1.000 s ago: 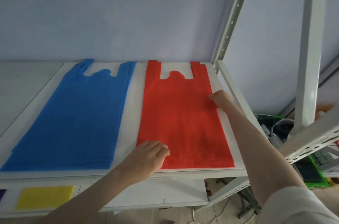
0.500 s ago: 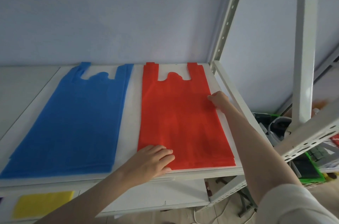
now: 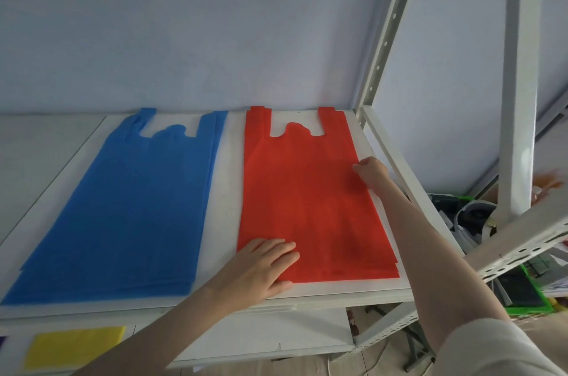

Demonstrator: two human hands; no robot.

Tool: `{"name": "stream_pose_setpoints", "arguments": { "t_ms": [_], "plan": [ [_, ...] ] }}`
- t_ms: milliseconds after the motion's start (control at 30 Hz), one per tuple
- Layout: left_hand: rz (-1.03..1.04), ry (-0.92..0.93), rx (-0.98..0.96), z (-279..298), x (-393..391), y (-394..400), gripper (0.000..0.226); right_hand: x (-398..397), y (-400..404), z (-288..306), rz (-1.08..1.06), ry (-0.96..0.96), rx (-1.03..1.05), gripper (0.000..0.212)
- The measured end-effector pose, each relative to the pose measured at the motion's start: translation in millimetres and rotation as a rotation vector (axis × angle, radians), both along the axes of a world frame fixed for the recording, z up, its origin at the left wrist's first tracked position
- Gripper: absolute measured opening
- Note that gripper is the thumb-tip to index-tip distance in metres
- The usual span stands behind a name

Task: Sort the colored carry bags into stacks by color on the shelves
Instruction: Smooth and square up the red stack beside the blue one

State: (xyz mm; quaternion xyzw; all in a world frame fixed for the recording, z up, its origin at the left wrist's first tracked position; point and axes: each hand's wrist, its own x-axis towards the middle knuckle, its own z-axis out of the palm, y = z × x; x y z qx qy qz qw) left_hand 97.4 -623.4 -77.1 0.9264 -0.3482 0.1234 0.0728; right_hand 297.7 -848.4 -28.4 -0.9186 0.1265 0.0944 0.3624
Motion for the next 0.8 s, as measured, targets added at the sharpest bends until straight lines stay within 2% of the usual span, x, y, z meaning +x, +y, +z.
{"name": "stream_pose_setpoints", "arguments": {
  "t_ms": [67, 233, 400, 533, 600, 800],
  "plan": [
    [-0.005, -0.007, 0.004, 1.0, 1.9, 0.7, 0.042, -2.3, 1.3, 0.7, 0.007, -0.001, 0.001, 0.030],
    [-0.038, -0.037, 0.002, -3.5, -0.7, -2.9, 0.031, -3.3, 1.2, 0.4, -0.025, 0.017, 0.020, 0.038],
    [-0.007, 0.017, -0.022, -3.9, -2.9, 1.5, 0.038, 0.4, 1.0, 1.3, -0.025, 0.038, 0.020, 0.032],
    [0.054, 0.023, -0.034, -7.2, -8.7, 6.9, 0.038, 1.2, 5.2, 1.1, -0.055, -0.018, -0.001, 0.012],
    [0.063, 0.030, -0.050, -7.9, -10.5, 8.9, 0.035, 1.1, 6.1, -0.2, -0.056, -0.010, -0.023, 0.010],
    [0.053, 0.113, -0.034, -2.3, -11.7, 16.9, 0.035, 3.1, 3.5, -0.9, -0.061, 0.035, 0.023, 0.031]
  ]
}}
